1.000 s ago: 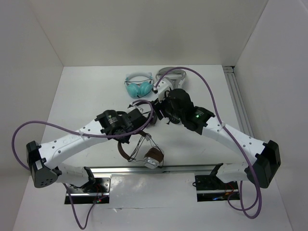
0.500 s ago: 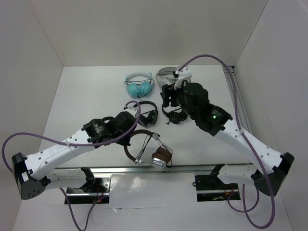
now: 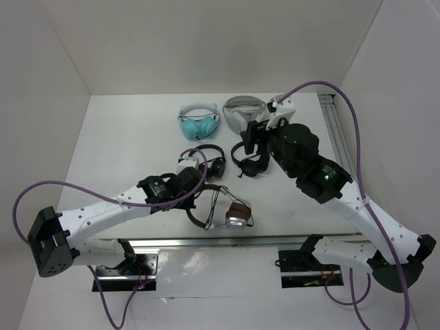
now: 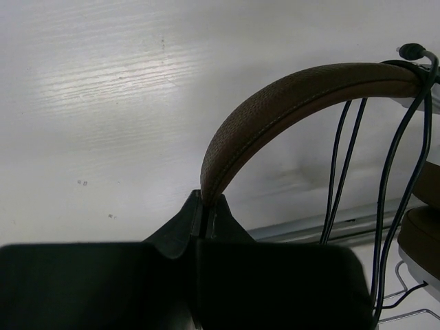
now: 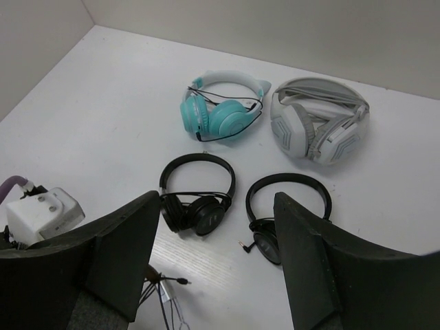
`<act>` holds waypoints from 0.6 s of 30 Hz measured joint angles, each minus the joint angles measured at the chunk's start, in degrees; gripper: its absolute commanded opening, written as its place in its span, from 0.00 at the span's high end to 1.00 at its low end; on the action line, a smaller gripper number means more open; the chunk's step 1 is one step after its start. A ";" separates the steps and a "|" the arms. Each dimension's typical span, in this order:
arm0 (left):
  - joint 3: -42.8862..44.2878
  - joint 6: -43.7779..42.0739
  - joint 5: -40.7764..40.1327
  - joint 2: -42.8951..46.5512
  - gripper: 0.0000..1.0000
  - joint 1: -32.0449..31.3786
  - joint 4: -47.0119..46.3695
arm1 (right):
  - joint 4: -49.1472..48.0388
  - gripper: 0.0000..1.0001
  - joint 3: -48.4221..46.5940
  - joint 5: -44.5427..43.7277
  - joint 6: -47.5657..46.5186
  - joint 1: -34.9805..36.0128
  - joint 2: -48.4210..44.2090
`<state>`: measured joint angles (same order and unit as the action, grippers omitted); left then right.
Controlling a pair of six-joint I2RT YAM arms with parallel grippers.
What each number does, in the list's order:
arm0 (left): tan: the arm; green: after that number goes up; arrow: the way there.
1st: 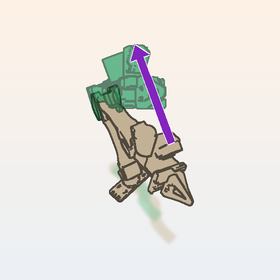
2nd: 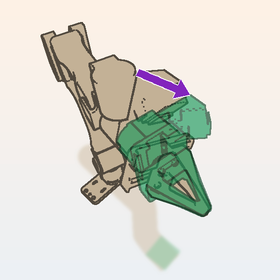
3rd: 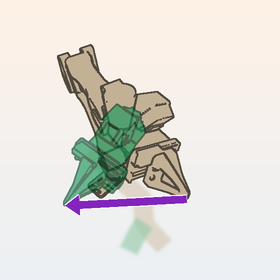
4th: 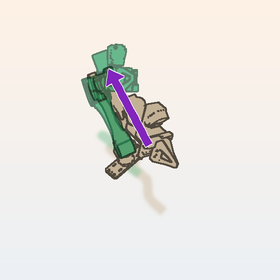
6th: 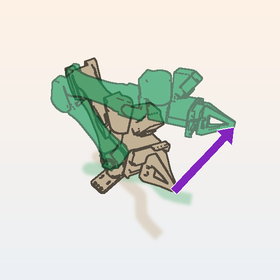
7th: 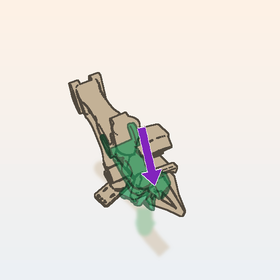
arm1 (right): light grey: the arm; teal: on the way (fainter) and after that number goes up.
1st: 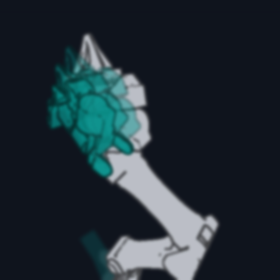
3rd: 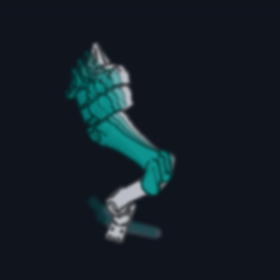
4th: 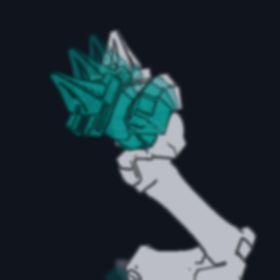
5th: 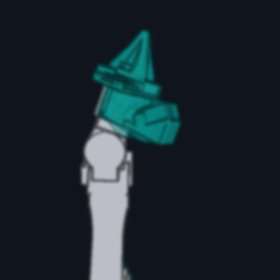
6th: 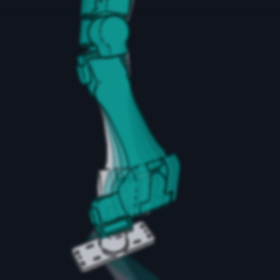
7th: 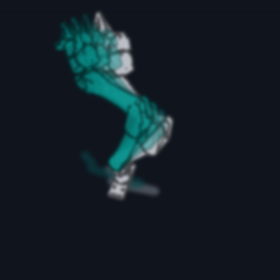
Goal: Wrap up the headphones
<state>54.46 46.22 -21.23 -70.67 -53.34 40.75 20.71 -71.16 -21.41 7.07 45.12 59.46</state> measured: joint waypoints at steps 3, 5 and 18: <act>-1.27 1.46 -1.03 -0.20 1.00 0.00 -2.25 | 0.57 0.26 0.31 -0.33 0.15 0.00 -0.22; -1.44 2.23 -1.20 -1.05 1.00 0.00 -3.85 | 0.81 0.26 0.46 -0.44 0.17 0.00 -0.24; -2.49 7.58 -2.49 -15.15 1.00 -0.46 -16.24 | 1.57 0.26 1.53 -0.42 0.35 0.00 -4.61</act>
<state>51.96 53.80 -23.73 -85.82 -53.80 24.51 22.28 -69.63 -21.82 7.42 45.12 54.85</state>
